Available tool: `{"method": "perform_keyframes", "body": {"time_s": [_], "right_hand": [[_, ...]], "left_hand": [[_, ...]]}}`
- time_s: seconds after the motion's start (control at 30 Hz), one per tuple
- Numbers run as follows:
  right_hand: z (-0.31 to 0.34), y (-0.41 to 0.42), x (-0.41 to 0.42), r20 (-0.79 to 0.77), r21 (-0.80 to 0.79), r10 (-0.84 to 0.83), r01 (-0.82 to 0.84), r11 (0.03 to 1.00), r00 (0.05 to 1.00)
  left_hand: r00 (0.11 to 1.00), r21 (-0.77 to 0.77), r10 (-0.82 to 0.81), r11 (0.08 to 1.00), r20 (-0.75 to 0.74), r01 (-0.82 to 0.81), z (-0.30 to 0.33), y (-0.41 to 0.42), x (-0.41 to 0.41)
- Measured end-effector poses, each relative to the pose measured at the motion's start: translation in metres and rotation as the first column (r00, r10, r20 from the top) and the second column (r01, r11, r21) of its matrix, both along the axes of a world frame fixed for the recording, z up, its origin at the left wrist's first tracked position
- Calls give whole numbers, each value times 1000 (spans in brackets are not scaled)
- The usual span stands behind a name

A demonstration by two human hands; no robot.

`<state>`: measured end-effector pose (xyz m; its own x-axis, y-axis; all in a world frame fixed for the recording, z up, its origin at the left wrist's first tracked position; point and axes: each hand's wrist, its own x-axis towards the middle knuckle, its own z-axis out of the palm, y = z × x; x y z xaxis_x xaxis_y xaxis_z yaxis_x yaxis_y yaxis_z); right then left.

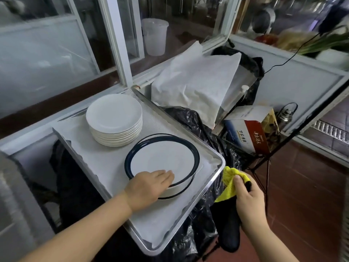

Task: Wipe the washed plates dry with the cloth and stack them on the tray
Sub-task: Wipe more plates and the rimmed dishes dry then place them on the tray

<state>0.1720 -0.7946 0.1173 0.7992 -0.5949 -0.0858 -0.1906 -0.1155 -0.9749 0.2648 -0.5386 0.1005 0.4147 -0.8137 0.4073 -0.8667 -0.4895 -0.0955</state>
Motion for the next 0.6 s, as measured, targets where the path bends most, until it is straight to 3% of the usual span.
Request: {"method": "perform_keyframes", "body": {"time_s": [0.37, 0.6], "right_hand": [[-13, 0, 4, -30, 18, 15, -14, 1000, 999], [-16, 16, 10, -70, -90, 276, -281, 955, 959]], "left_hand": [[990, 54, -54, 997, 128, 47, -28, 2, -6], [999, 248, -20, 968, -41, 29, -44, 8, -7]]}}
